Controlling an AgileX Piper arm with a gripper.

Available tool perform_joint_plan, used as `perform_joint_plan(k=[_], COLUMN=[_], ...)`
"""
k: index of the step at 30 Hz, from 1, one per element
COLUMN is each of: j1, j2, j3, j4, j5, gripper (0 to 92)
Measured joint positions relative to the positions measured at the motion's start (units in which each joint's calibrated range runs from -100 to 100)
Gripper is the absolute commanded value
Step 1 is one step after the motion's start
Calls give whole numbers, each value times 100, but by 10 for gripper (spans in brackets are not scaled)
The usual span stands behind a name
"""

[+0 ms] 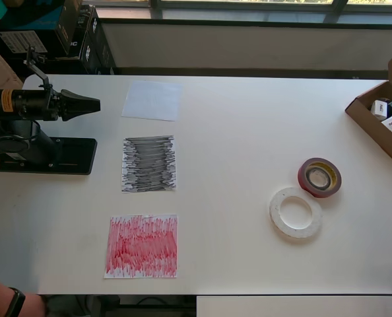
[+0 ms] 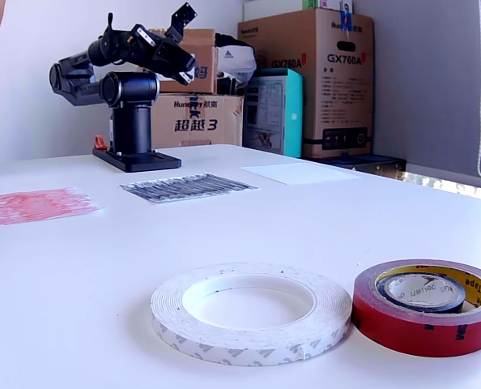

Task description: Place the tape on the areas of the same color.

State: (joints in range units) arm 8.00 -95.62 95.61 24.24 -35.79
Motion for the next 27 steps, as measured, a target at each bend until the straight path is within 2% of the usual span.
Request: perform_joint_plan(k=[7,17,27], j1=[-71,-280,-507], j2=[1089,3808,6510], j3=[-1028,-3639,-6084], j4=[808,2230,2317], j5=[164,1074,1297], gripper=[0,0,0])
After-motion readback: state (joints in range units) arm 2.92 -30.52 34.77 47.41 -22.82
